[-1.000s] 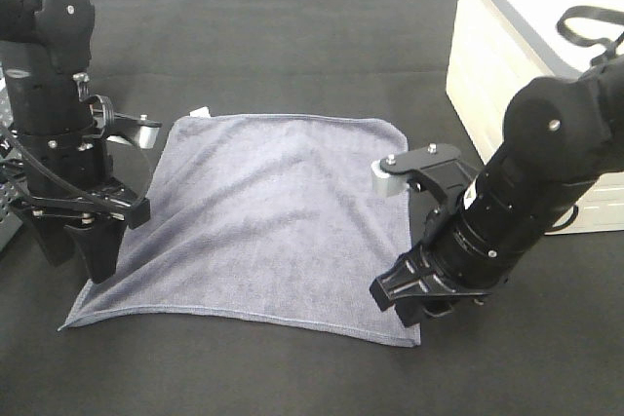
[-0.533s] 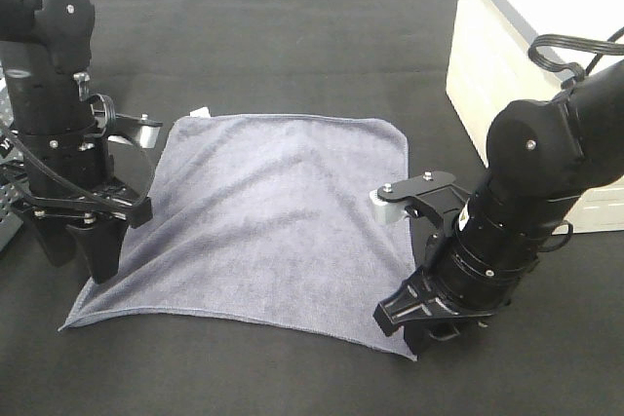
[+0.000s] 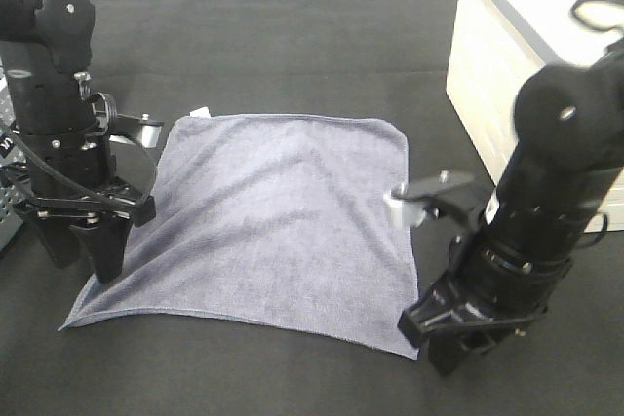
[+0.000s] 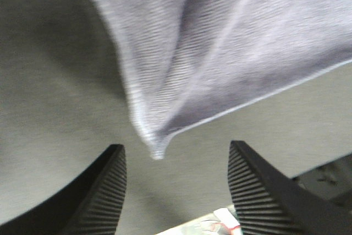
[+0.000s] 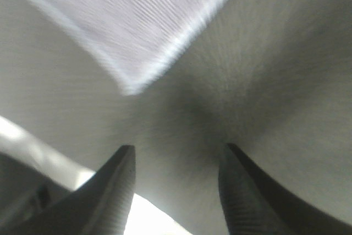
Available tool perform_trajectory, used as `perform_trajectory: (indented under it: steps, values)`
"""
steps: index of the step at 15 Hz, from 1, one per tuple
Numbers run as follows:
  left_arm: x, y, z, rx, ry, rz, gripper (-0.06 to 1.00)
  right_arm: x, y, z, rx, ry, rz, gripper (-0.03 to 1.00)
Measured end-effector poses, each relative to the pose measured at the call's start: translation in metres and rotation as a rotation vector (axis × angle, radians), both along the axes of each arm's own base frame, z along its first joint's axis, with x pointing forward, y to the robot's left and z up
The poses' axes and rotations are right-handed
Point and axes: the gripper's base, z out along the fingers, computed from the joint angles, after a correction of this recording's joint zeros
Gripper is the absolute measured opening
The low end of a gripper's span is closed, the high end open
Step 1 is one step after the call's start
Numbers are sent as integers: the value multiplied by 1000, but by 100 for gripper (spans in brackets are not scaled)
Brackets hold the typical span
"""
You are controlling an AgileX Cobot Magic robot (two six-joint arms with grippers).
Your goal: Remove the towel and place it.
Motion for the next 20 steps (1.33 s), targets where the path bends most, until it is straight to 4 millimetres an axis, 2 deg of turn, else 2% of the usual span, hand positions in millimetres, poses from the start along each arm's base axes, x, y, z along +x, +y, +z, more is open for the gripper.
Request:
perform_trajectory:
  steps: [3, 5, 7, 8, 9, 11, 12, 13, 14, 15, 16, 18, 20]
  values:
    - [-1, -1, 10, -4, -23, 63, 53, -6, 0, 36, 57, -30, -26, 50]
    - [-3, 0, 29, -13, -74, 104, 58, -3, 5, 62, 93, -31, -26, 58]
    - [-9, 2, 63, -41, -165, 146, 65, 5, 12, 93, 116, -20, -29, 66]
    - [-11, 3, 71, -49, -187, 153, 67, 9, 16, 106, 124, -21, -29, 67]
    - [-19, 5, 97, -78, -259, 169, 67, 13, 18, 120, 133, -25, -21, 68]
    - [-33, 12, 135, -102, -375, 189, 67, 23, 23, 155, 150, -76, -23, 68]
    - [-37, 14, 142, -103, -401, 195, 67, 25, 24, 162, 152, -97, -26, 68]
    - [-45, 20, 160, -101, -465, 209, 67, 29, 23, 172, 145, -130, -40, 68]
    - [-59, 28, 184, -99, -552, 228, 67, 31, 20, 185, 130, -191, -71, 68]
    - [-62, 31, 189, -96, -574, 234, 67, 31, 18, 188, 121, -210, -76, 68]
    - [-73, 38, 205, -87, -640, 243, 68, 26, 9, 201, 101, -269, -109, 68]
    - [-80, 45, 216, -68, -692, 254, 68, 21, 0, 212, 77, -329, -153, 68]
    - [-84, 63, 224, -53, -729, 313, 68, 14, -14, 226, 40, -420, -211, 68]
